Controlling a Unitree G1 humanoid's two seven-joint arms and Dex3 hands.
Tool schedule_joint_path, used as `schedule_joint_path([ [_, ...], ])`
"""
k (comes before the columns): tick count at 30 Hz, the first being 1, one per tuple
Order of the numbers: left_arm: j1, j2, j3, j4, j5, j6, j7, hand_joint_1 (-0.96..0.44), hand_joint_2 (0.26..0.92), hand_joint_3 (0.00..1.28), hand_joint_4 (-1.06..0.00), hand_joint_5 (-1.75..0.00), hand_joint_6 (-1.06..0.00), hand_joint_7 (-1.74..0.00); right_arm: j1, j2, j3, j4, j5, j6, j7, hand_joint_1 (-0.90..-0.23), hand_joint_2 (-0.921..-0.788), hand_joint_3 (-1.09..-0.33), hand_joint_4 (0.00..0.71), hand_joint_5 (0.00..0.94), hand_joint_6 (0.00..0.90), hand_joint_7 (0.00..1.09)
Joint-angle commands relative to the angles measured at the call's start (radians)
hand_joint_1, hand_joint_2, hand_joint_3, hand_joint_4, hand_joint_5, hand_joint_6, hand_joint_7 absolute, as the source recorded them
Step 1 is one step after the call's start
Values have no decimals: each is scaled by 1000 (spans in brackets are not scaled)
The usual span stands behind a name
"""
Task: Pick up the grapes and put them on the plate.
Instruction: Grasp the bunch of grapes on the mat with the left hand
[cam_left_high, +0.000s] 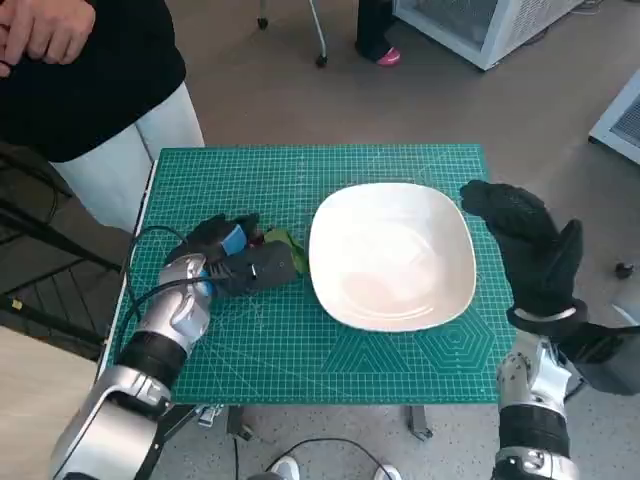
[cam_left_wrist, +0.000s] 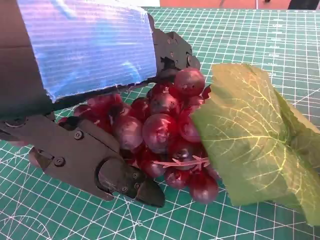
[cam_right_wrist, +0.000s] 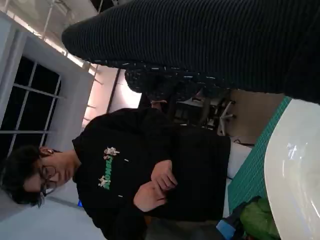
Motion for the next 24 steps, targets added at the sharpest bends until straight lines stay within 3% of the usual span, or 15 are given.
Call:
schedule_joint_path([
  [1, 28, -23, -15, 47, -9, -3, 2, -410, 790, 0, -177, -17, -322, -23, 22, -2, 1, 1, -1, 14, 4, -383, -921, -519, 558, 0, 509, 3],
  [9, 22, -26, -5, 62, -32, -10, 21, -344, 785, 0, -266, -27, -395, -37, 25, 0, 2, -4, -1, 14, 2, -383, -921, -520, 558, 0, 509, 2],
  [12, 24, -28, -3, 65, -36, -17, 38, -288, 782, 0, -384, -36, -455, -37, 26, 1, 3, -6, -1, 16, 2, -382, -921, -520, 557, 0, 508, 2],
  [14, 29, -27, -9, 62, -30, -21, 56, -229, 778, 7, -479, -252, -534, -37, 27, 1, 3, -8, 0, 17, 2, -382, -921, -521, 556, 0, 508, 1],
  [17, 37, -25, -28, 59, -10, -28, 91, 13, 824, 22, -591, -794, -693, -76, 28, 2, 4, -10, 0, 18, 2, -381, -921, -523, 556, 0, 507, 1],
  [19, 41, -23, -46, 60, 8, -31, 113, 166, 874, 29, -658, -988, -752, -243, 29, 2, 4, -11, 0, 17, 2, -381, -921, -523, 556, 0, 508, 1],
  [22, 45, -21, -69, 64, 28, -32, 137, 91, 905, 25, -715, -1053, -709, -783, 29, 1, 3, -10, 0, 18, 2, -382, -921, -522, 557, 1, 508, 2],
  [24, 45, -21, -79, 69, 34, -33, 140, 45, 912, 23, -734, -1063, -685, -972, 28, 1, 3, -9, 0, 19, 2, -382, -921, -521, 557, 1, 509, 2],
])
